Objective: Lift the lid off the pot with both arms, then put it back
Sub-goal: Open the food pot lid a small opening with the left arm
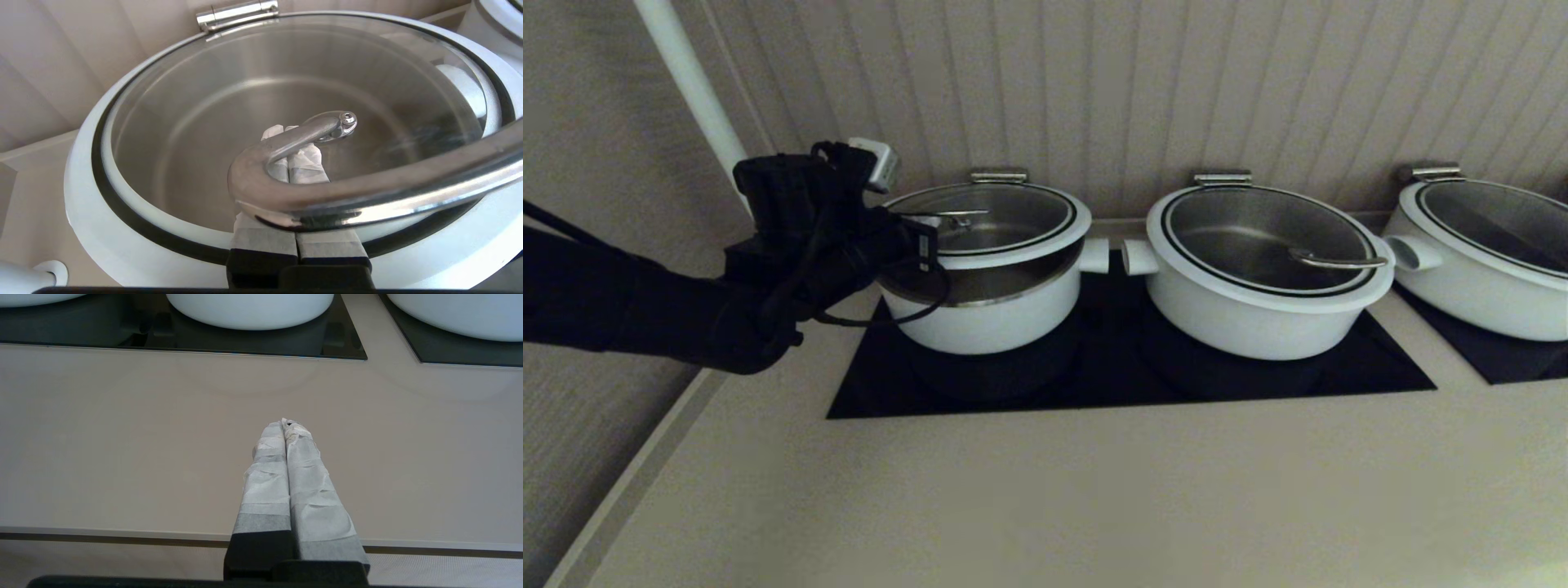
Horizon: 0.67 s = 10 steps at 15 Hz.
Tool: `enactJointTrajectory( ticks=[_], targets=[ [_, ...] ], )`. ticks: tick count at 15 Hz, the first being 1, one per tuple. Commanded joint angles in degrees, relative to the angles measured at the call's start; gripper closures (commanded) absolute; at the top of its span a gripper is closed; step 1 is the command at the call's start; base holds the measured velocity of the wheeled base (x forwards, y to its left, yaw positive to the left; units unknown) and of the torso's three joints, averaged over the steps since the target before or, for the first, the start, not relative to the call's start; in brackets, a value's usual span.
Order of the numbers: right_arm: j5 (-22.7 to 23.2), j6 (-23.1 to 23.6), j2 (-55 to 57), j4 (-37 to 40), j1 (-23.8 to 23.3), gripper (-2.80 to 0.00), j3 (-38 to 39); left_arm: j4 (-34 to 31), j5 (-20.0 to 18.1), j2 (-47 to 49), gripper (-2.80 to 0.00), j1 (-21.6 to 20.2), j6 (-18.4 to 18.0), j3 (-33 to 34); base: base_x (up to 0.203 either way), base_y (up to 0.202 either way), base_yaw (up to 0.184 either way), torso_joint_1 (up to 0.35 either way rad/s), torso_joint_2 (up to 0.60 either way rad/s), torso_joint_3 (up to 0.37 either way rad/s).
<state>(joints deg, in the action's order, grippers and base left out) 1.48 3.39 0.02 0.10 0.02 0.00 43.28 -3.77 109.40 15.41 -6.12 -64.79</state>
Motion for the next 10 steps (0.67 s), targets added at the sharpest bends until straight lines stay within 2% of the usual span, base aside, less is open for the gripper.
enactJointTrajectory(
  ticks=[1, 10],
  targets=[
    [0.0, 0.08, 0.01, -0.01, 0.03, 0.0, 0.0, 0.23, -0.01, -0.64, 0.0, 0.02, -0.12, 0.02, 0.0, 0.0, 0.0, 0.0, 0.0, 0.0],
    [1.16, 3.29, 0.06, 0.08, 0.04, 0.0, 0.0, -0.21, -0.1, 0.2, 0.0, 0.06, -0.3, -3.15, 0.0, 0.0, 0.0, 0.0, 0.0, 0.0]
  ],
)
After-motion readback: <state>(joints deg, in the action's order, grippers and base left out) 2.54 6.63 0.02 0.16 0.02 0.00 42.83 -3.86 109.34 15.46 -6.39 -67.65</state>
